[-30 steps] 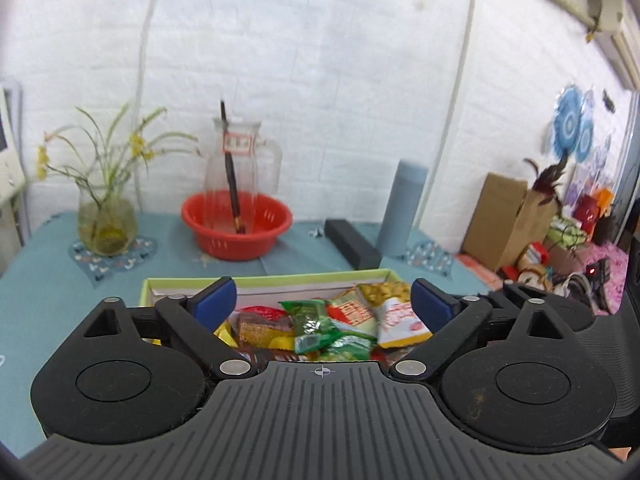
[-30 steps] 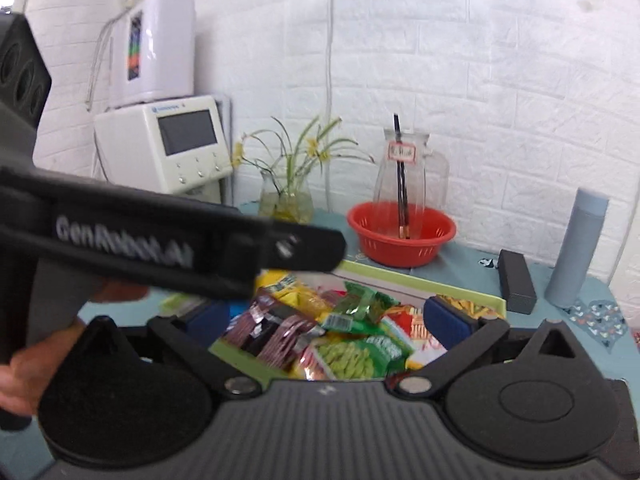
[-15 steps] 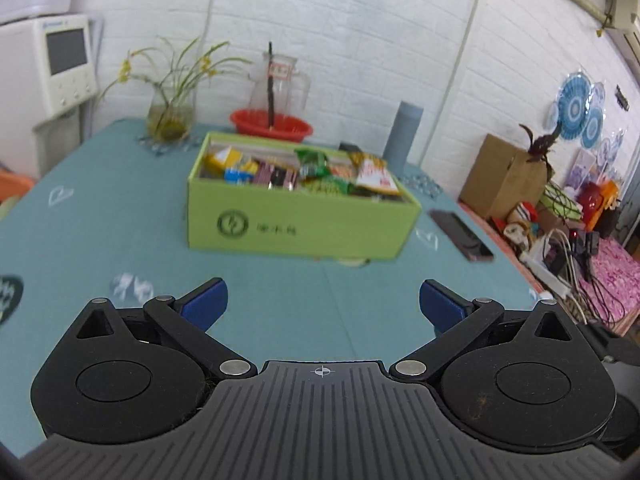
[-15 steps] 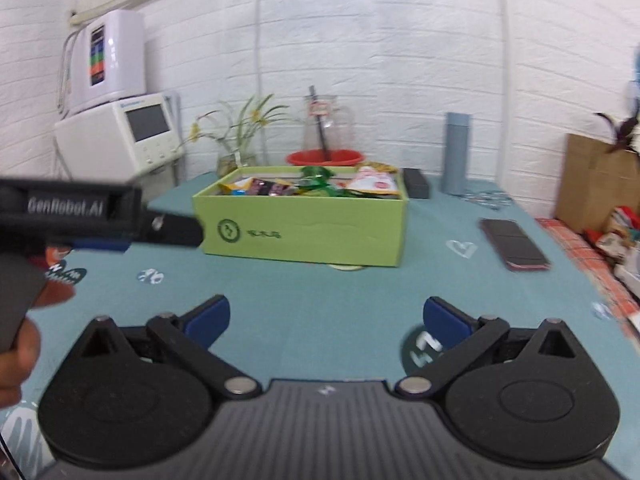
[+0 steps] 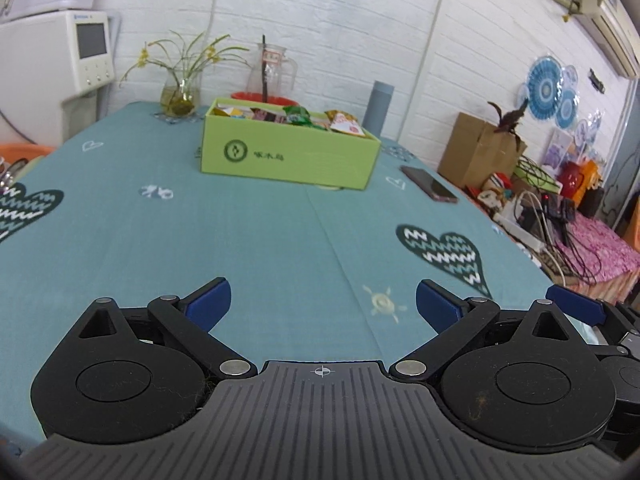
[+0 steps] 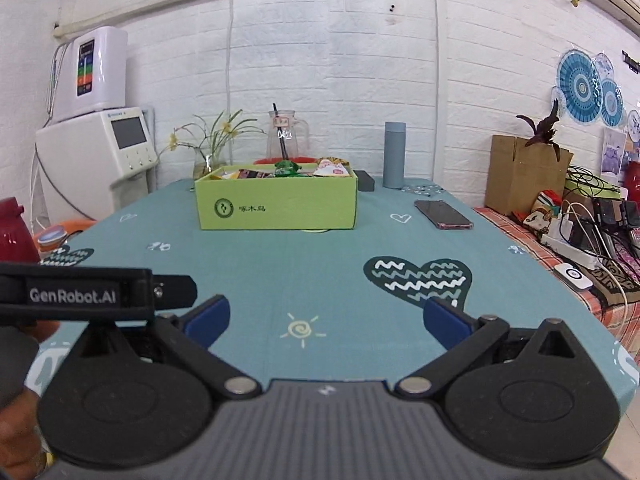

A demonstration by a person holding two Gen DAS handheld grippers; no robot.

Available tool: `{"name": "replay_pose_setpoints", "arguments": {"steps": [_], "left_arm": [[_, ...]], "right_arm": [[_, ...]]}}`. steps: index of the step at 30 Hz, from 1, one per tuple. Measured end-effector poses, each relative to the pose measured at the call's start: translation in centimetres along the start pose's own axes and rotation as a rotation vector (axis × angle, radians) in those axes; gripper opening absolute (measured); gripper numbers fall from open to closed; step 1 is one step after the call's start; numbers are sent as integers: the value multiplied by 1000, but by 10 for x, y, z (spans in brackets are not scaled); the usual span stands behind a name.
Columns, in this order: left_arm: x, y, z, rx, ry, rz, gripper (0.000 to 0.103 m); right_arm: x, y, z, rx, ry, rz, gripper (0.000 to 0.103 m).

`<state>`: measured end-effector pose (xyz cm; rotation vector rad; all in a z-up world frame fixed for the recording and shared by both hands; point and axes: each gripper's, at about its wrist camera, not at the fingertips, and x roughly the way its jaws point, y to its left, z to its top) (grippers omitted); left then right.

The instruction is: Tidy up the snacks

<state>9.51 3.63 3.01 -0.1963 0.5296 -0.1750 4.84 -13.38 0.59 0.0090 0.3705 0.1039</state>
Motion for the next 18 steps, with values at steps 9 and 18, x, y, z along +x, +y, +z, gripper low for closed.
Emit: {"name": "replay_pose_setpoints", "arguments": {"steps": [9,18], "left_arm": [[-66,-20,-43,72,-71,12,87],[-72,-32,-51,106,-87,11,86]], "right_arm": [[-59,-6,-39,27,-49,1,103],[-74,-19,-61,52,-63,42,103]]}}
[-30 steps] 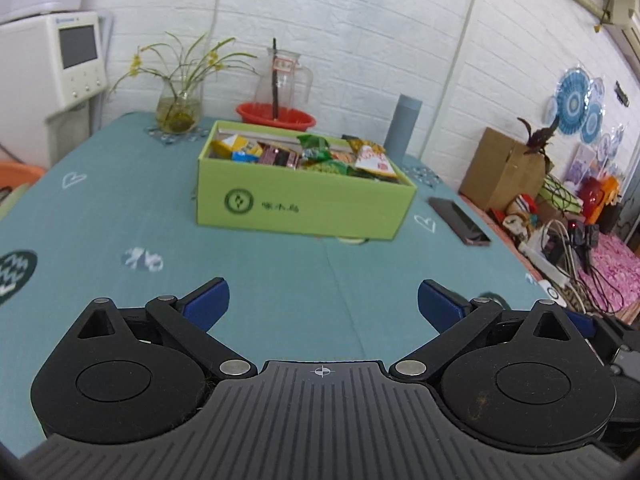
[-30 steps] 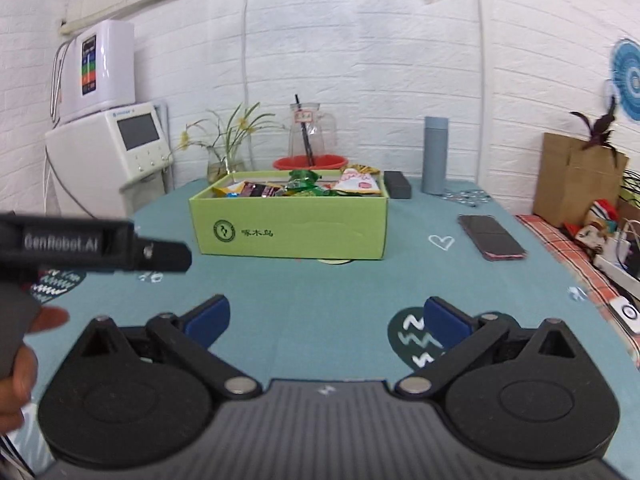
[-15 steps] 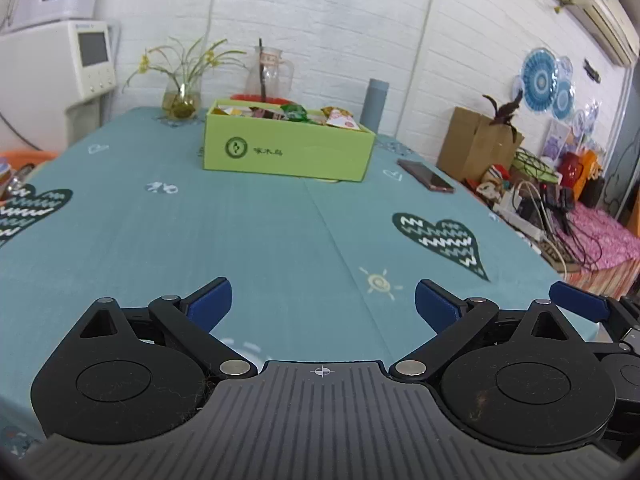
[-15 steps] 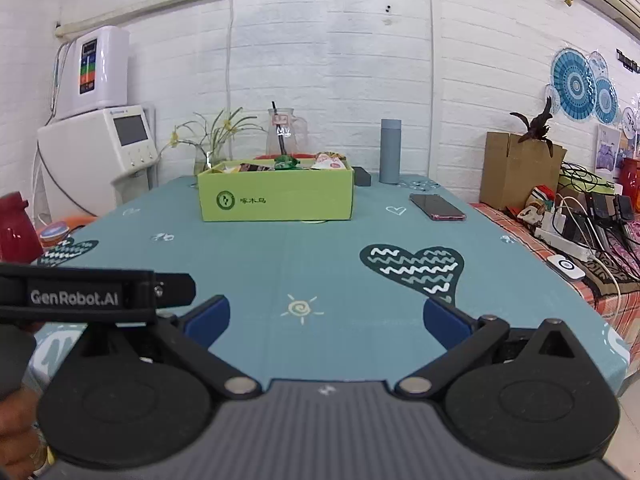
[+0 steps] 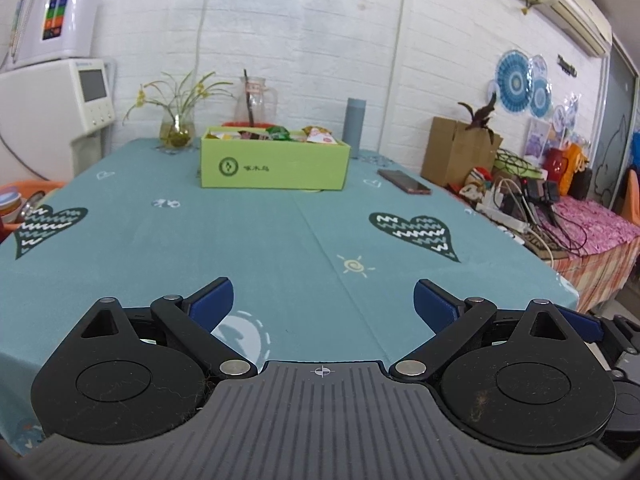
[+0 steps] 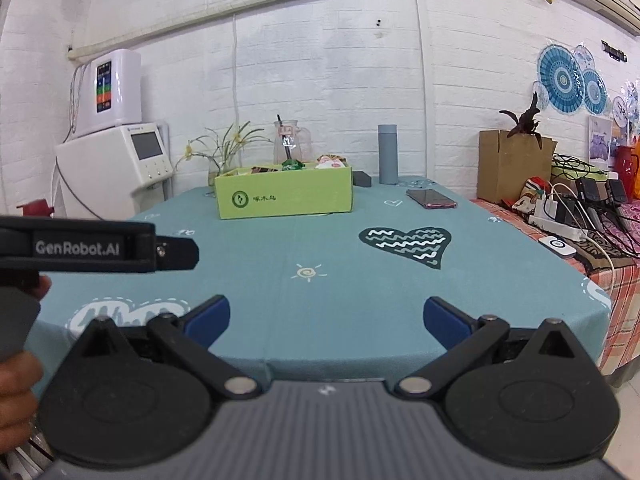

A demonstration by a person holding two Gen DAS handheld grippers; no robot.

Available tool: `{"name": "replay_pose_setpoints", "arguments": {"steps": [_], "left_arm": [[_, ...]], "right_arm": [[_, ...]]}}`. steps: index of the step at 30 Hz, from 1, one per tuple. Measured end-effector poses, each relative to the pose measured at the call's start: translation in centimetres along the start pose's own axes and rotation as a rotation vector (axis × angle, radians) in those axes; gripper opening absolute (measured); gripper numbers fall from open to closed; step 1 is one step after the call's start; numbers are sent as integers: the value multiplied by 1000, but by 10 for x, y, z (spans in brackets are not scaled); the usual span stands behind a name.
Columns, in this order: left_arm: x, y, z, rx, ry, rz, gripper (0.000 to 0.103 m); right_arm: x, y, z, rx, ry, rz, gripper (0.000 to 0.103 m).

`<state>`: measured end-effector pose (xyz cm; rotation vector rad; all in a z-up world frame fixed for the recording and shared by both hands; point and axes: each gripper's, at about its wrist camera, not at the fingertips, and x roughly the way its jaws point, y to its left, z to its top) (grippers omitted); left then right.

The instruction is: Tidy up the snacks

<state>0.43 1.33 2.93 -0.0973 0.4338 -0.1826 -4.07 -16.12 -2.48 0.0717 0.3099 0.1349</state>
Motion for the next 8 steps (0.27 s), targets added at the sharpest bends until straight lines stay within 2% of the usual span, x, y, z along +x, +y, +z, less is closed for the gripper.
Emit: {"name": "replay_pose_setpoints", "arguments": {"steps": [5,8], "left_arm": [[-2,-1,-5,6,-10,-3,83],[0,-2,-5,6,-8,-6,83]], "right_arm": [[-10,-14,-12,54,-4,22,103],[-6,-18,-12,61,5,-5,103]]}}
